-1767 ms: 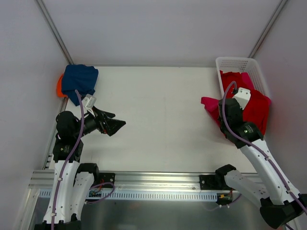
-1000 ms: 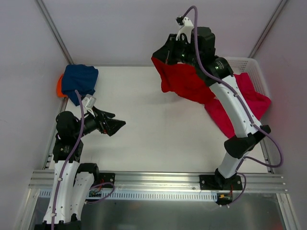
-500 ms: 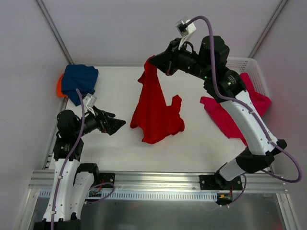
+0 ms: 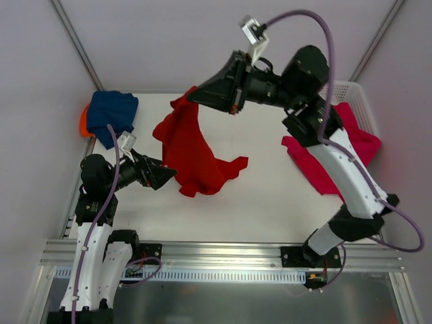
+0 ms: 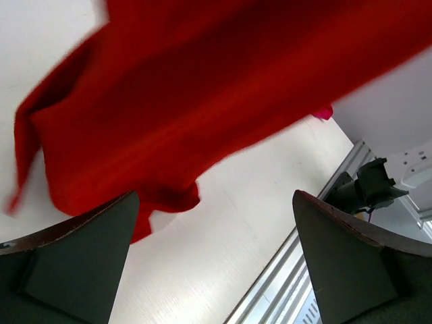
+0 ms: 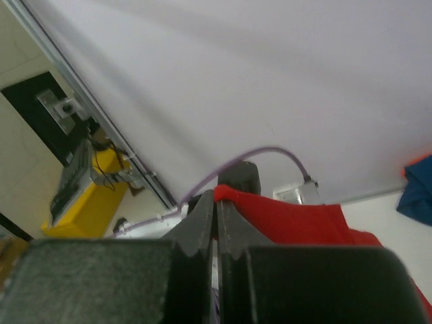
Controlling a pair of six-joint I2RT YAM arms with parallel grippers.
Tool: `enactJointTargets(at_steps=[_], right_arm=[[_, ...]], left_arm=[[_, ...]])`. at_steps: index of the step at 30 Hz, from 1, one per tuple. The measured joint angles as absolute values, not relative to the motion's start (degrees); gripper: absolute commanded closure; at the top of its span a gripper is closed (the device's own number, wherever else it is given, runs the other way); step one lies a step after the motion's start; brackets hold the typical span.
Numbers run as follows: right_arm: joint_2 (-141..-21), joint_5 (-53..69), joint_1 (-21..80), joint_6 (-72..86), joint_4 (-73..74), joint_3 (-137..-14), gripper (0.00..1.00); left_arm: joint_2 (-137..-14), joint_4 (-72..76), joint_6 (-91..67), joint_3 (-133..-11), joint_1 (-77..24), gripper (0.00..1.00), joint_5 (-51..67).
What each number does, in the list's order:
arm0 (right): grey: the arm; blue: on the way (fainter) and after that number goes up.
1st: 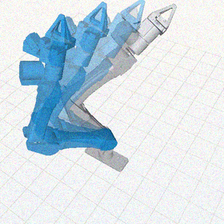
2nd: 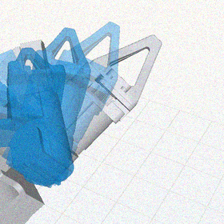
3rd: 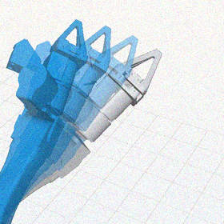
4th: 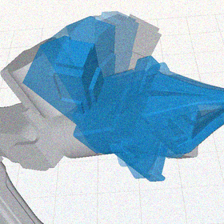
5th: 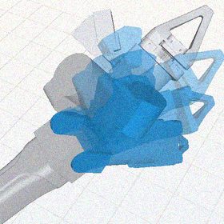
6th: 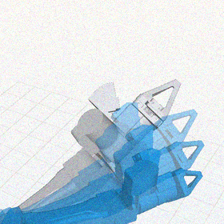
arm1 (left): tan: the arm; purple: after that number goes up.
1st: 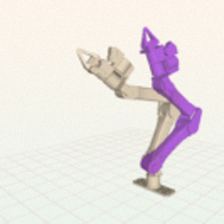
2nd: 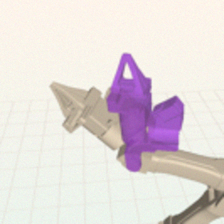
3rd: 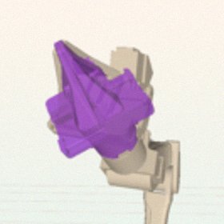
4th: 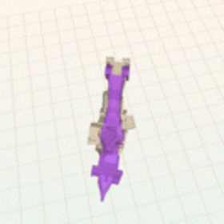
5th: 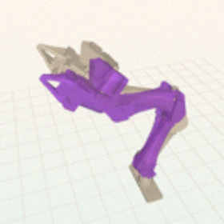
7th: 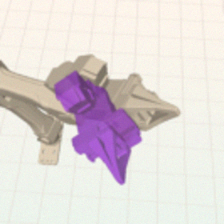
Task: Fold and stack the t-shirts
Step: Move the tshirt to the center of the board
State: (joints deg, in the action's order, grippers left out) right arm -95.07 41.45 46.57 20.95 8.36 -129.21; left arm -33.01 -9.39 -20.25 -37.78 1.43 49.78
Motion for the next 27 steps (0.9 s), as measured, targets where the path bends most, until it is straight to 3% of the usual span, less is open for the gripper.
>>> enactJointTargets(at_steps=[4,11,19,23,27], right_arm=[[-78.37,39.77,46.41,14.00,12.19,-111.87,1.00],[-63.37,39.27,46.33,5.02,17.45,-108.90,1.00],[-52.62,35.44,46.33,-0.32,20.56,-93.30,1.00],[-51.18,33.01,46.33,-1.65,22.13,-87.79,1.00],[-50.04,26.02,46.33,-4.40,26.52,-84.40,1.00]], left_arm=[[-32.99,-9.58,-19.97,-37.78,1.43,0.01,48.29],[-33.32,-12.49,-18.94,-38.02,1.43,0.01,38.37],[-41.06,-13.47,-22.76,-42.44,0.67,0.01,32.47],[-44.84,-11.60,-25.23,-42.50,-6.07,0.01,31.51],[-49.93,-8.14,-25.67,-42.37,-19.00,0.01,29.95]])
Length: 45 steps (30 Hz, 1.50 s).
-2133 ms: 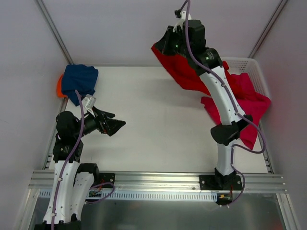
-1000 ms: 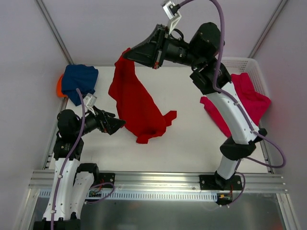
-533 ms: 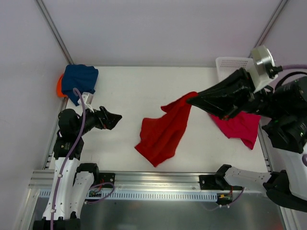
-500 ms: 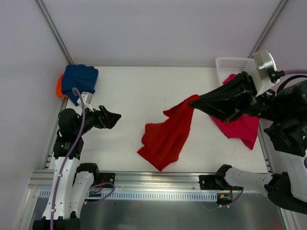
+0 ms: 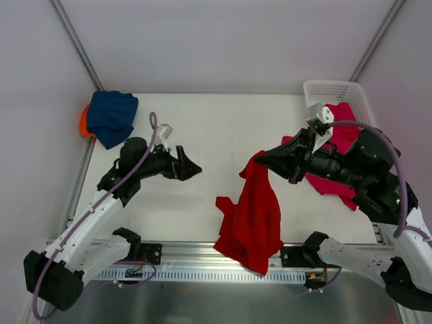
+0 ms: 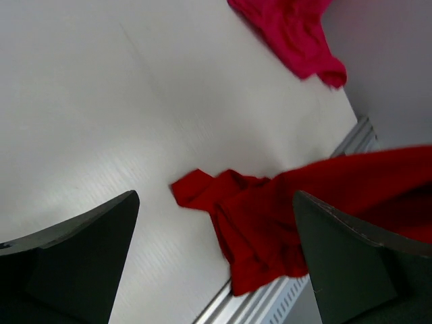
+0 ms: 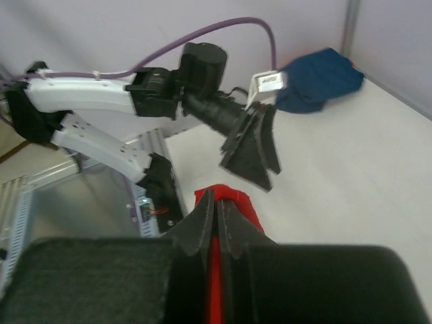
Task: Fold and stack the t-shirts
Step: Move the tshirt to the center of the board, then flatten out the tshirt
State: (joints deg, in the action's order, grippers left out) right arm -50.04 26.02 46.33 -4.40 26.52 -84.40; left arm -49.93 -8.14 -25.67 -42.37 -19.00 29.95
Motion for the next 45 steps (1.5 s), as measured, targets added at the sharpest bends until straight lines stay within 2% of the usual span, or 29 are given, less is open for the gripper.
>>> enactJointTargets(at_steps=[7,12,17,23,27,33,40,45], right_arm=[[-40.97,15.05,46.33,-8.60,31.16,-74.96,1.00],[-32.82,11.35,46.33,-9.28,32.49,-69.21,1.00],[-28.45,9.23,46.33,-9.58,34.46,-68.36,1.00],[-25.96,2.39,46.33,-10.92,41.15,-71.81,1.00],[-20.95,-7.29,46.33,-12.88,45.71,-77.69,0.99],[-14.09,-15.59,46.35,-14.09,48.38,-83.83,1.00],[-12.82,-20.10,46.39,-13.52,52.58,-76.93,0.99],[-11.60,-21.43,46.44,-12.43,54.37,-73.01,1.00]], left_arm=[[-54.33,-5.63,-22.83,-40.71,-46.54,0.01,21.63],[-57.23,-1.63,-22.39,-37.26,-55.64,0.01,17.04],[-65.60,0.21,-21.37,-35.40,-67.00,0.01,11.51],[-72.60,1.45,-20.08,-35.70,-70.04,0.01,5.80],[-73.23,2.63,-19.73,-35.86,-72.49,0.01,3.07],[-73.32,4.29,-18.57,-36.40,-73.17,0.01,-0.05],[-74.46,5.41,-17.74,-37.30,-75.57,0.01,-1.52],[-78.35,4.36,-16.32,-39.35,-82.13,0.01,-3.79]])
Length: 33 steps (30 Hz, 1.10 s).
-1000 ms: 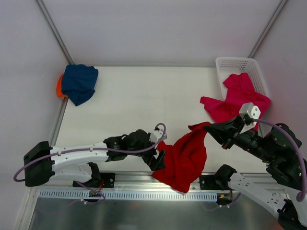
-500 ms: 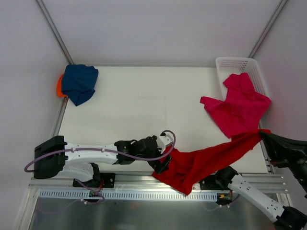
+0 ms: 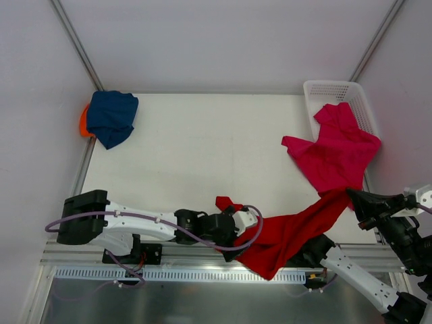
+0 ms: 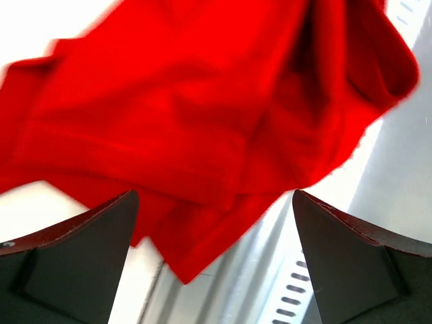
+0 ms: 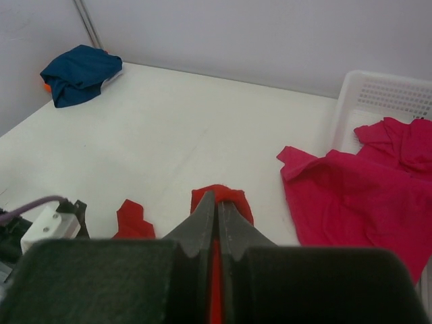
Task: Fold and stack the t-shirts
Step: Flatten out the tshirt
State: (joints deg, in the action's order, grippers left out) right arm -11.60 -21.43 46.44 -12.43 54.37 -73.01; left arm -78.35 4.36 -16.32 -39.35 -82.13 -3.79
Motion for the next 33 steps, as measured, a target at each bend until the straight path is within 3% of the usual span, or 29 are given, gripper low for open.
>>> enactJointTargets(at_steps=[6,20,25,33], right_arm=[[-10.79,-22.15,46.44,-11.35,54.37,-71.61,1.00],[-7.99,-22.06,46.44,-9.17,55.31,-70.57,1.00],[-7.99,-22.13,46.44,-8.95,56.07,-69.52,1.00],[-7.99,-22.76,46.44,-8.47,56.42,-67.33,1.00]], left_arm=[[-86.21,2.72,-14.83,-44.60,-89.32,0.01,-7.79],[-96.82,0.45,-13.80,-50.98,-91.33,0.01,-20.12],[-92.55,-6.24,-12.53,-51.11,-91.50,0.01,-21.54],[-73.87,-13.65,-9.65,-51.83,-91.53,0.01,-19.62]])
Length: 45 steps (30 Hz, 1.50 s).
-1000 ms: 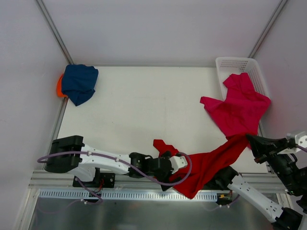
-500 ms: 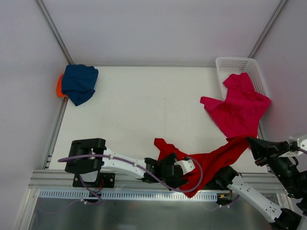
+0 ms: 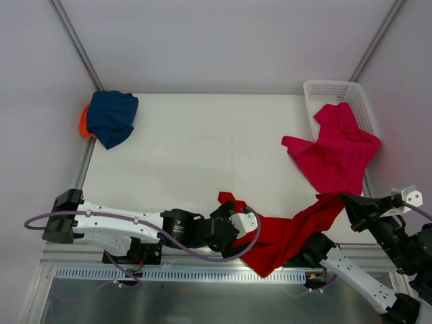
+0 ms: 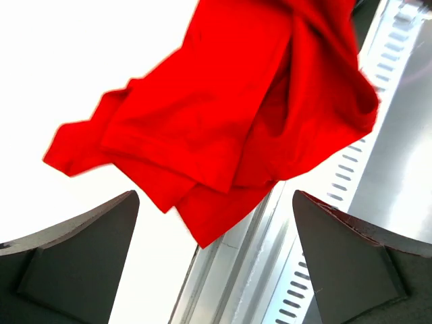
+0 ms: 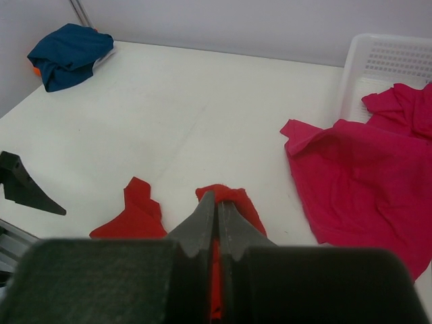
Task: Fold and stack the t-shirts
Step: Flatten out the tshirt
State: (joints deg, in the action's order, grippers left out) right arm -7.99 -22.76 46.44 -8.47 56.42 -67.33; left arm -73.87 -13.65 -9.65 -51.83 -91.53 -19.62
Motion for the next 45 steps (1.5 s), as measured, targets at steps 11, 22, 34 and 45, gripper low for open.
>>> enactJointTargets(at_steps=[11,22,34,45], right_arm=[[-8.01,-22.90,46.44,-7.27,56.40,-66.41,1.00],[-7.42,-21.41,46.44,-5.10,56.42,-64.73,1.00],[-5.13,-19.75,46.44,-3.46,56.42,-62.54,1.00],[-4.23,-19.62,46.44,-3.38,56.40,-62.15,1.00]], left_arm=[[-77.34,-12.56,-7.88,-50.37,-90.96,0.01,-20.16],[-85.14,-2.55,-7.09,-45.69,-89.45,0.02,-23.14],[-89.62,4.73,-6.52,-45.08,-88.77,0.02,-26.02],[-92.64,5.30,-7.51,-45.50,-88.97,0.03,-25.58]])
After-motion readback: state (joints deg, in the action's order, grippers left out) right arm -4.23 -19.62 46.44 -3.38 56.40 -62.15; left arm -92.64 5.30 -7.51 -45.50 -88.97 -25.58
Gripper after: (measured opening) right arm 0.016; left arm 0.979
